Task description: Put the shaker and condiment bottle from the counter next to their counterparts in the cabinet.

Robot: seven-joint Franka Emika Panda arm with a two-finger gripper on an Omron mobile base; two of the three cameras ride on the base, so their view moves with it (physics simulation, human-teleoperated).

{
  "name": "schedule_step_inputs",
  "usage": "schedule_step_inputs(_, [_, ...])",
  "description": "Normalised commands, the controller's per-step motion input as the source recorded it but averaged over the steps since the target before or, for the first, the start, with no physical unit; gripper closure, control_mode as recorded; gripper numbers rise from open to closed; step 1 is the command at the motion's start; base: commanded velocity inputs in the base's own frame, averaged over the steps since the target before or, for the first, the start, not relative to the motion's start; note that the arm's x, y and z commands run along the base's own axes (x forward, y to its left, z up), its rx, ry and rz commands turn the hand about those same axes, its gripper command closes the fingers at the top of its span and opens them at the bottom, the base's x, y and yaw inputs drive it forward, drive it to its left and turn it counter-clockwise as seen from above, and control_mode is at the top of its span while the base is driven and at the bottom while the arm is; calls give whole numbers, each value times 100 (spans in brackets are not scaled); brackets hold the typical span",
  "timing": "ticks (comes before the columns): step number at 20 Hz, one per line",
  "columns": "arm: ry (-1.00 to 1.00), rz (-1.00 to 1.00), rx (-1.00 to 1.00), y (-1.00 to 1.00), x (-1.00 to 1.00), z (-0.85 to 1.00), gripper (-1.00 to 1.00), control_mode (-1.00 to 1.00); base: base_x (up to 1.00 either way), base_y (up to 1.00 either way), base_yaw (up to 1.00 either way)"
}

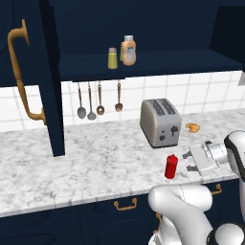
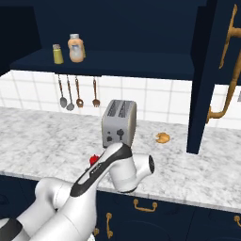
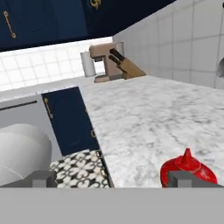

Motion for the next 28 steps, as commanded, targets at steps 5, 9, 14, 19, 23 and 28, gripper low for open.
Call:
schedule_step_inputs(5, [16, 0, 8, 25, 8, -12, -100, -100, 0, 0, 0])
schedule_step_inputs(9, [10, 0, 7, 7, 2, -6, -100, -100, 0, 0, 0])
schedule_step_inputs(14, [0, -2, 3, -2, 0, 2, -100, -100, 0, 0, 0])
schedule_step_inputs(19, [-17, -2, -11, -24, 0, 0, -100, -100, 0, 0, 0])
schedule_step_inputs(23, [-40, -7, -13, -10, 0, -1, -100, -100, 0, 0, 0])
schedule_step_inputs(28, [-7, -6, 2, 7, 20, -9, -100, -100, 0, 0, 0])
